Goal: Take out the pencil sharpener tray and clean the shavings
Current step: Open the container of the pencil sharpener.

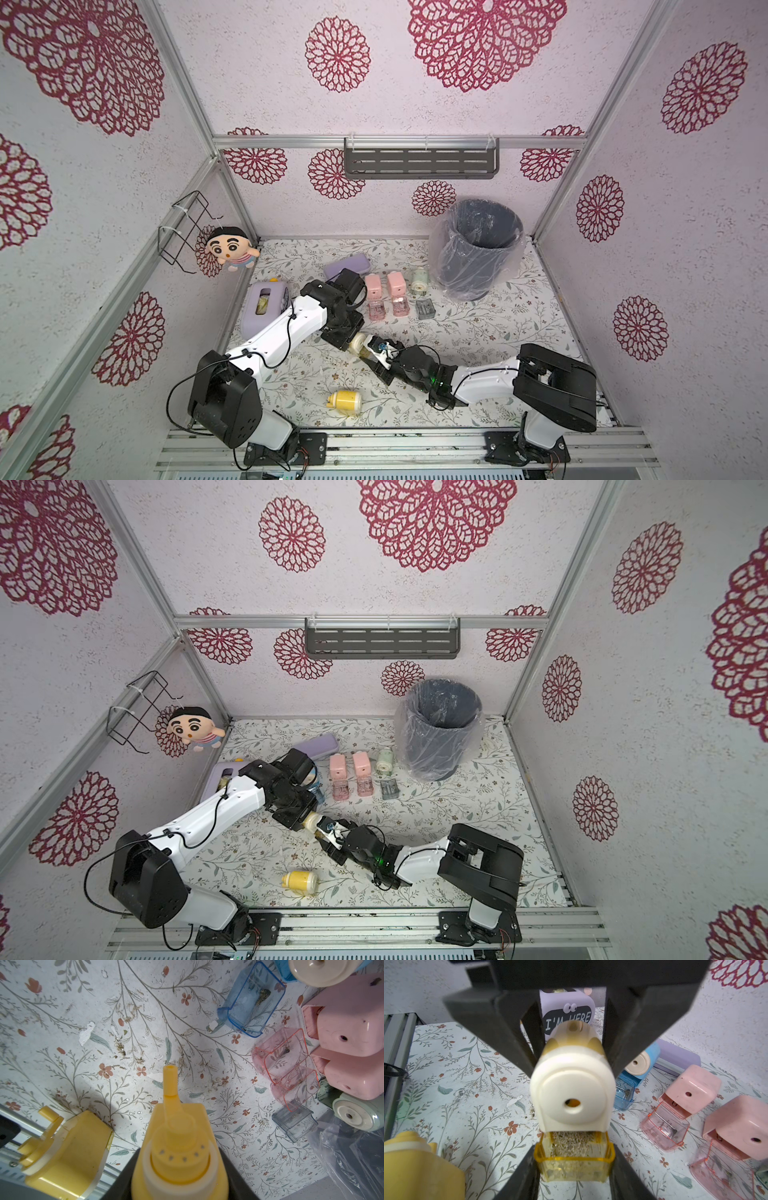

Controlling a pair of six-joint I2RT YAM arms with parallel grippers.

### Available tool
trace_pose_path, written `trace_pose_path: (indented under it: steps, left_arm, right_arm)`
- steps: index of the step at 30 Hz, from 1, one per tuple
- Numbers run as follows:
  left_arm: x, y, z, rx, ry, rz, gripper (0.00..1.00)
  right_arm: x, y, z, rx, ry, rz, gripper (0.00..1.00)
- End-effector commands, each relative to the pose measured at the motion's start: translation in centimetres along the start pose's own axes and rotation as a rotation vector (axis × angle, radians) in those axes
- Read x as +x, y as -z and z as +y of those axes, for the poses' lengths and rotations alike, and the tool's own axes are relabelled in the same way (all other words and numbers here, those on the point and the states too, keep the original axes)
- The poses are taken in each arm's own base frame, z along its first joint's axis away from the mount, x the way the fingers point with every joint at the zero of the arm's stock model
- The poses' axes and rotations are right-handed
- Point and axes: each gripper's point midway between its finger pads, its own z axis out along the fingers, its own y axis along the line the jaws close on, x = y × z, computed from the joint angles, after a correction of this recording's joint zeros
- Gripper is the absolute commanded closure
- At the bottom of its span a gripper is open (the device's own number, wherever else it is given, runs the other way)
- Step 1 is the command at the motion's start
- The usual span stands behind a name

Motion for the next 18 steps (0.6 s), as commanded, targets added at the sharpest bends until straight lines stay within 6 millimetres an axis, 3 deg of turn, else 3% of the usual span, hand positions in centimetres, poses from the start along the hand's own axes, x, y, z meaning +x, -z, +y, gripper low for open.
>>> trace_pose_path:
  steps: [1, 8, 14, 18]
  left_arm:
    - [-1.3, 0.4, -0.3, -0.005, 0.003, -0.059, 0.65]
    - [-1.1, 0.3, -0.4, -0.004, -0.001, -0.051, 0.65]
    - [-1.0, 0.4, -0.5, -0.003, -0.004, -0.048, 0.65]
    - [-1.0, 0.4, -0.4, -0.003, -0.005, -0.048, 0.65]
  right_arm:
    - [-2.1, 0.7, -0.7, 0.039, -0.041, -0.066, 0.53]
    - [-2.1, 0.3, -0.7, 0.041, -0.051, -0.068, 0.51]
    - [-1.5, -0.2, -0.8, 0.052, -0.064, -0.061, 0.25]
    - [-1.2, -0.7, -0.7, 0.054, -0.07, -0.055, 0.18]
